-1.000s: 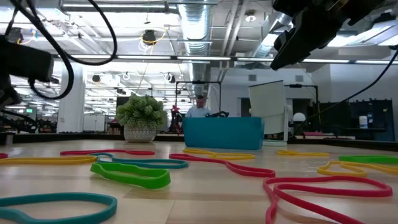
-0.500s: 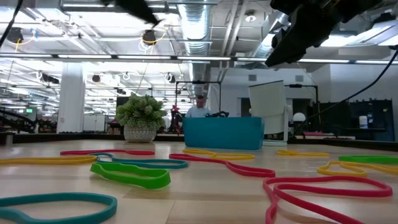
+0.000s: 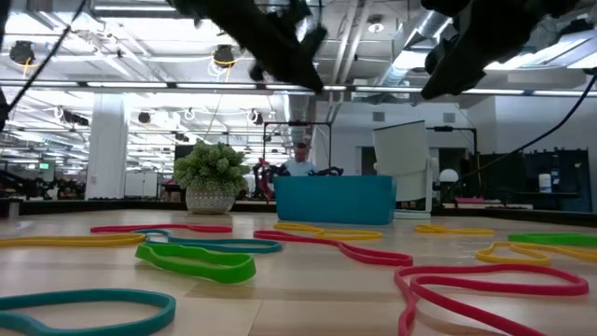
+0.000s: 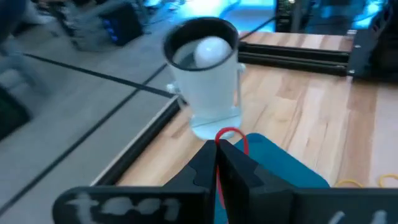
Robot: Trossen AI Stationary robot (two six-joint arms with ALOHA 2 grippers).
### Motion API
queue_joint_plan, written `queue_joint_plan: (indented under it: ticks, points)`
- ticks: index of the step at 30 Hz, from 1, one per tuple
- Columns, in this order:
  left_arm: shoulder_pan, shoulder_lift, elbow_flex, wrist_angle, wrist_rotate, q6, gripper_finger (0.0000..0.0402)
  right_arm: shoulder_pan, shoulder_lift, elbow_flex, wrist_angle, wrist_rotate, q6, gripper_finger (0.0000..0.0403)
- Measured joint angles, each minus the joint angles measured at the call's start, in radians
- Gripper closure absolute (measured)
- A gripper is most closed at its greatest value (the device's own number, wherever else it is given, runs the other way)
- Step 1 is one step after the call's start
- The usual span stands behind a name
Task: Pick and place items into bin
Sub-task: Put the red rubber band into the blue bin
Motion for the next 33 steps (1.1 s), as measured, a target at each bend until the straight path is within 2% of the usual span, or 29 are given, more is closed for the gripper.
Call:
queue_joint_plan:
  ticks: [2,5,12,20,26,33]
  points:
    - [0.042,0.062,0.0,0.039,0.042,-0.002,0.0401,0.02,0.0,0.0,-0.009,0.022,0.004,0.03]
    - [0.086,0.133,0.0,0.057,0.042,-0.02,0.0401,0.042,0.0,0.0,-0.017,0.047,0.025,0.03]
    - [0.143,0.249,0.0,0.054,0.102,-0.072,0.0401,0.06,0.0,0.0,-0.026,0.05,0.025,0.03]
    - [0.139,0.258,0.0,0.067,0.186,-0.064,0.0402,0.049,0.0,0.0,-0.034,0.05,0.023,0.03]
    - [0.13,0.256,0.017,0.089,0.288,0.039,0.0401,0.049,0.0,0.0,-0.034,0.052,0.015,0.03]
    - [0.117,0.256,0.027,0.073,0.282,0.074,0.0393,0.05,0.0,0.0,-0.037,0.052,0.015,0.03]
